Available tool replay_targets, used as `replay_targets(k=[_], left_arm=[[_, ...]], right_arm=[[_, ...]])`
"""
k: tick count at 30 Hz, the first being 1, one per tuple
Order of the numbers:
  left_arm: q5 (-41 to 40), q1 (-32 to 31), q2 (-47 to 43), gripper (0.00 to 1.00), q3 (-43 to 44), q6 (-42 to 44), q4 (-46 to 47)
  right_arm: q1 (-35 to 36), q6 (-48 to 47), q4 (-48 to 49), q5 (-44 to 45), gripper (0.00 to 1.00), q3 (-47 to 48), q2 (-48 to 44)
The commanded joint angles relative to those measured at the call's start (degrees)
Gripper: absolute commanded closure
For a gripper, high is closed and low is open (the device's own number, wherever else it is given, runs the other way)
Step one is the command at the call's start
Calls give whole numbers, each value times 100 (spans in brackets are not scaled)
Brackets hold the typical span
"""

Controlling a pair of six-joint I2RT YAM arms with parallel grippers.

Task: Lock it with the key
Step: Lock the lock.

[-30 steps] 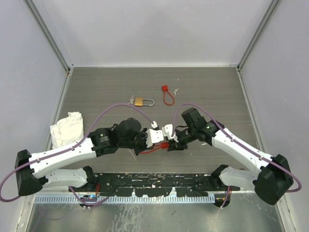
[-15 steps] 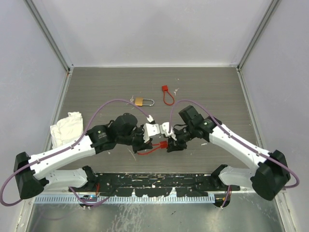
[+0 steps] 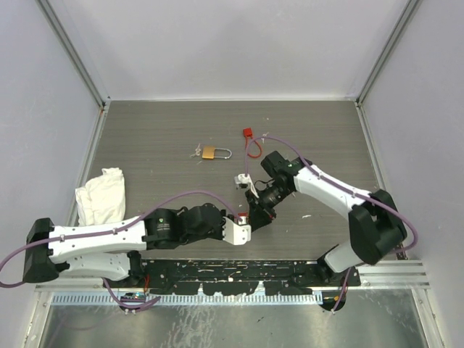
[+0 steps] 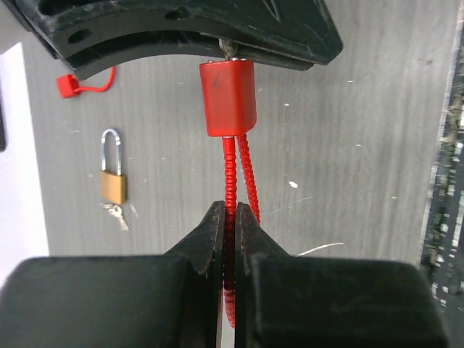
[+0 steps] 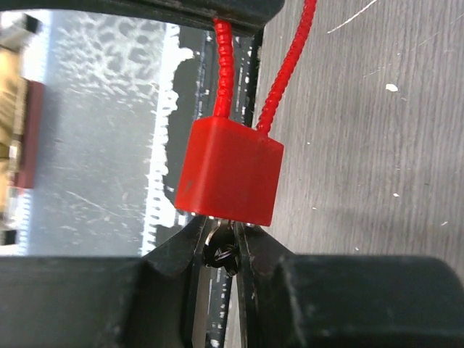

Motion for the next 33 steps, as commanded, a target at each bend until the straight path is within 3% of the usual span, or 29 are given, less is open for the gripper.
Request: replay_targets(k=[1, 5, 9, 12, 15, 19, 26, 29, 33], left_arm=[[-1041, 3, -110, 100, -179, 455, 191], [-1053, 78, -405, 100, -418, 378, 224], [-72, 461, -766, 100, -356, -135, 35], [990, 647, -955, 100, -276, -525, 27], [1655, 650, -979, 100, -186, -747, 102], [1948, 649, -838, 100, 94, -827, 47], [2217, 650, -928, 100, 319, -808, 120], [2282, 649, -902, 100, 385, -814, 128], [2274, 647, -772, 100, 510, -797, 42]], right_arm=[[-479, -885, -1462, -1010, 99, 564, 569], [-762, -2150, -2485, -1064, 99, 807, 773], [-693, -666, -423, 58, 99, 96, -399], [-563, -309, 782, 818, 97, -464, -1395], [-550, -516, 1031, 590, 72, -599, -1786], [-413, -632, 1039, 437, 57, -520, -1687], [-337, -736, 1407, 327, 16, -760, -1825], [-29, -662, 1605, 258, 10, -882, -1943], [396, -248, 1796, 675, 12, -726, -1769]])
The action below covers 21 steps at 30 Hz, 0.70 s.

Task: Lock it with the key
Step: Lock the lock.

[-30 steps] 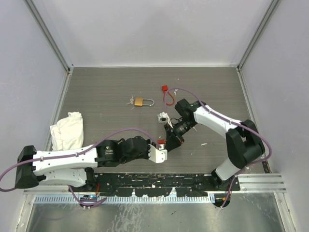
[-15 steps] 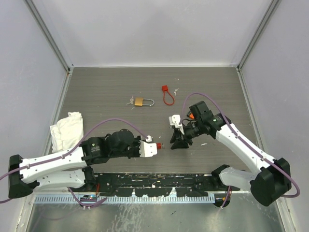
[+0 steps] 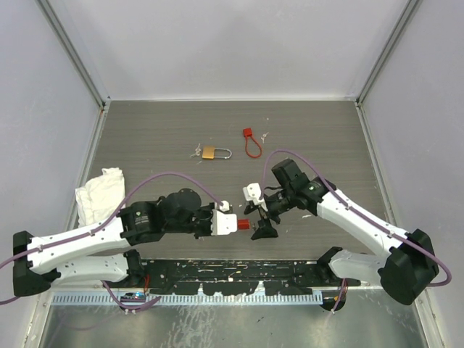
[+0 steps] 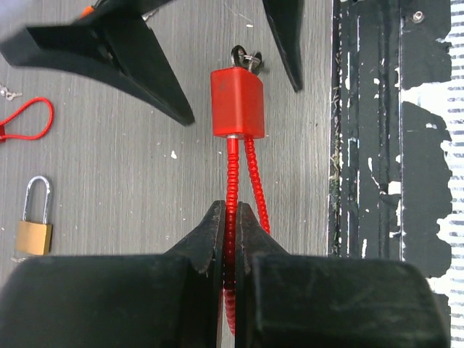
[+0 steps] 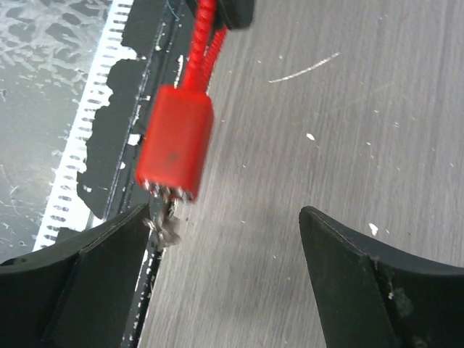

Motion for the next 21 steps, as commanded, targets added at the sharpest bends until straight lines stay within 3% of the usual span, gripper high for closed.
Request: replay_targets(k=[1, 6, 16, 21], left_arm=[[155, -17, 49, 100, 440, -74, 158], [46, -17, 127, 100, 524, -60, 57], [-164, -10, 223, 100, 556, -50, -238], [-196, -8, 257, 100, 596, -74, -232]], right_arm=[[363, 423, 505, 281, 14, 215, 47], [574, 532, 466, 781, 31, 339, 135], [640, 484, -15, 1097, 30, 661, -87], [737, 523, -52, 1122, 36, 688, 34]])
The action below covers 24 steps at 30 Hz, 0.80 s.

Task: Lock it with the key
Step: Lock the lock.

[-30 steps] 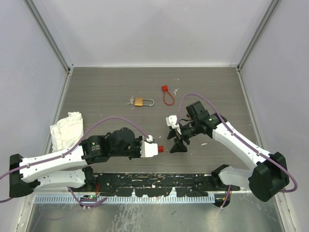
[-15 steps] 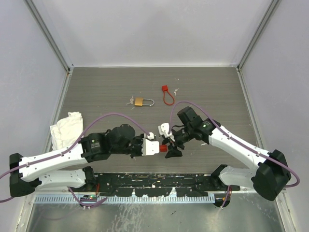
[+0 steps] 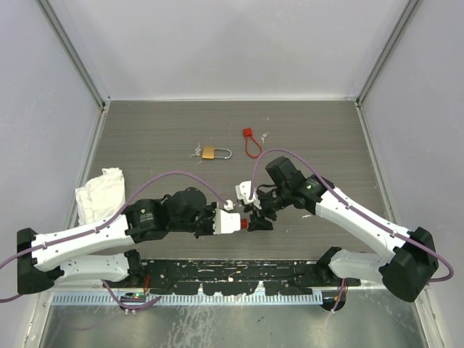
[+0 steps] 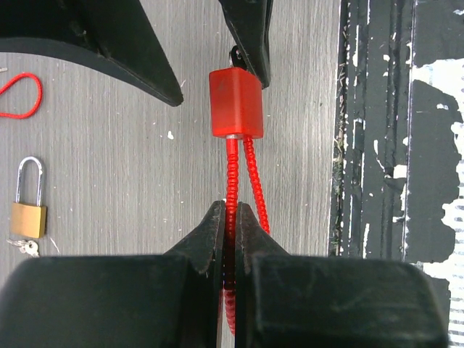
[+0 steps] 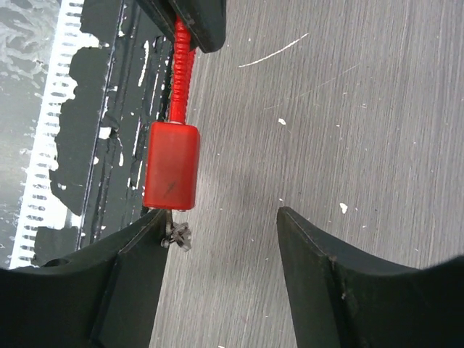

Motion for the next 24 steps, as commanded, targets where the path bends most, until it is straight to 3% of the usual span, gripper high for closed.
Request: replay_targets(k=[1, 6, 8, 11, 19, 24], left_arm=[[-91, -10, -8, 100, 362, -82, 159], [-150, -13, 47, 100, 369, -79, 122], [-155, -9, 61, 100, 382, -81, 129], [-156, -8, 95, 100, 405, -75, 127], [-488, -2, -31, 100, 280, 42, -35], [-1010, -28, -233, 100, -173, 335, 90]], right_arm=[[122, 73, -50, 70, 38, 247, -27], [161, 120, -82, 136, 52, 333, -25], [183, 116, -125, 162, 66, 362, 4], [235, 52, -260, 174, 96, 405, 104], [265, 128, -432, 230, 99, 400, 192], [-194, 617, -427, -827, 99, 253, 477]])
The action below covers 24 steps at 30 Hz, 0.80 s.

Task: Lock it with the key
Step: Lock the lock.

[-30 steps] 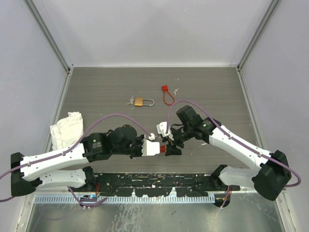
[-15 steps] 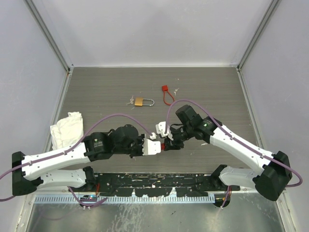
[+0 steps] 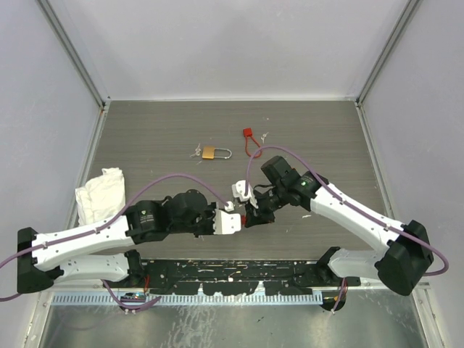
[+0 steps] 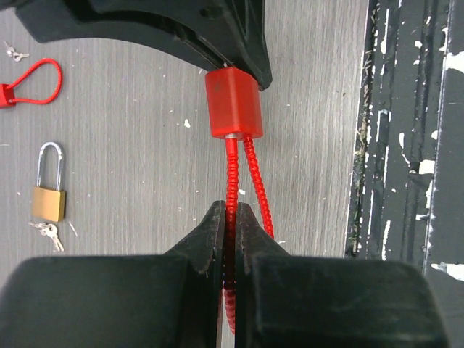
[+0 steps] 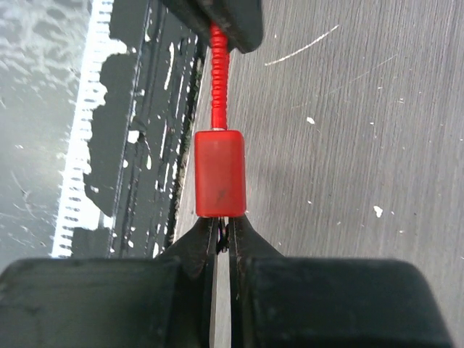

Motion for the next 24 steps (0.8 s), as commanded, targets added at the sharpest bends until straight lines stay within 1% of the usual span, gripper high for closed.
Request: replay_targets(k=[1, 3, 5, 7, 9, 11, 15, 16, 17, 18, 19, 21, 22, 24], left_arm=[[-695, -33, -326, 100, -295, 302, 235], [-954, -150, -357, 100, -394, 399, 297], [-1099, -184, -347, 100, -436, 437, 311], [-1085, -185, -338, 100, -450, 374, 296], [-864, -132, -385, 100, -474, 186, 294], [18, 275, -430, 100, -449, -137, 200], [2542, 1460, -323, 100, -327, -939, 73], [2980, 1573, -196, 100, -278, -1067, 16], [3238, 1614, -83, 100, -219, -1121, -64], [3314, 1617, 18, 100, -143, -1144, -152], [3181, 1610, 106, 100, -63, -1153, -250], [2445, 1457, 167, 100, 54, -1075, -347], [1736, 1242, 139, 100, 66, -951, -344], [90, 497, 75, 100, 5, -529, -226]], right_arm=[[-452, 470, -122, -1121, 99, 37, 326], [-626, 543, -258, -1583, 99, 36, 535], [-685, 560, -255, -1623, 99, 48, 623], [-650, 444, -223, -1306, 99, 69, 544], [-464, 220, -13, -693, 99, -65, 113], [-172, -56, 259, -103, 99, -326, -371], [401, -613, 523, 941, 99, -697, -1018], [450, -655, 569, 1131, 99, -733, -1080], [460, -655, 560, 1157, 99, -714, -1071], [457, -564, 481, 1086, 99, -665, -982], [449, -440, 417, 935, 99, -606, -885], [323, -91, 354, 469, 99, -545, -677], [141, 38, 311, 110, 99, -513, -552], [-283, 130, 49, -588, 99, -366, -202]])
